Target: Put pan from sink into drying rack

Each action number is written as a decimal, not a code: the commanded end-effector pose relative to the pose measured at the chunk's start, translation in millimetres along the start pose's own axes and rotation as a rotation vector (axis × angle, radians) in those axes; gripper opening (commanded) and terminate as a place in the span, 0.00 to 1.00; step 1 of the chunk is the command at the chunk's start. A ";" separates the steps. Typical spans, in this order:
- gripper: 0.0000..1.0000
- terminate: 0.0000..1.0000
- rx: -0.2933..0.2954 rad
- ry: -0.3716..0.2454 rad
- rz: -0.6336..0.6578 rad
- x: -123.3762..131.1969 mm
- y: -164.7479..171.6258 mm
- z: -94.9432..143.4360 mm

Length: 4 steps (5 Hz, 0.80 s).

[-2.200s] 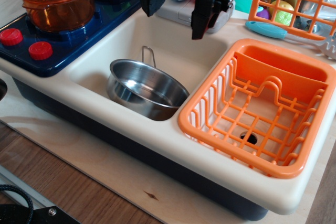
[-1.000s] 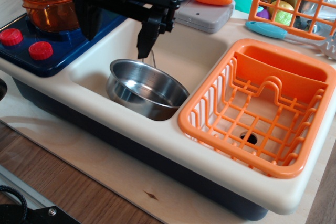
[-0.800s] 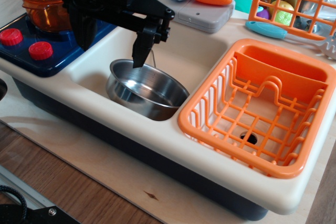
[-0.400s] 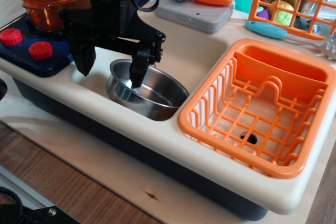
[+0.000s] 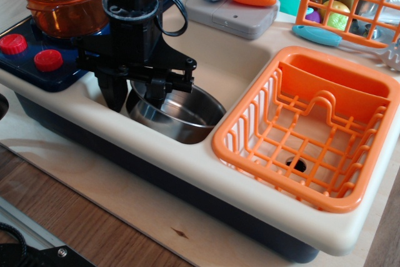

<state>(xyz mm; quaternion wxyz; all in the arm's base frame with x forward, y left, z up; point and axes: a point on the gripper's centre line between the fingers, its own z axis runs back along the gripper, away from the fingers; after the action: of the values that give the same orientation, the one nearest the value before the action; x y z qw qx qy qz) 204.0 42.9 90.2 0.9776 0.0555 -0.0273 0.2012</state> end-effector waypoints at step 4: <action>0.00 0.00 0.115 0.138 0.009 10.4 -2.5 68.0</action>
<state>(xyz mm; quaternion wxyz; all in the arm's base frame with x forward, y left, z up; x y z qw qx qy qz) 202.4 24.5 157.8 0.9653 0.1070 0.0814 0.2240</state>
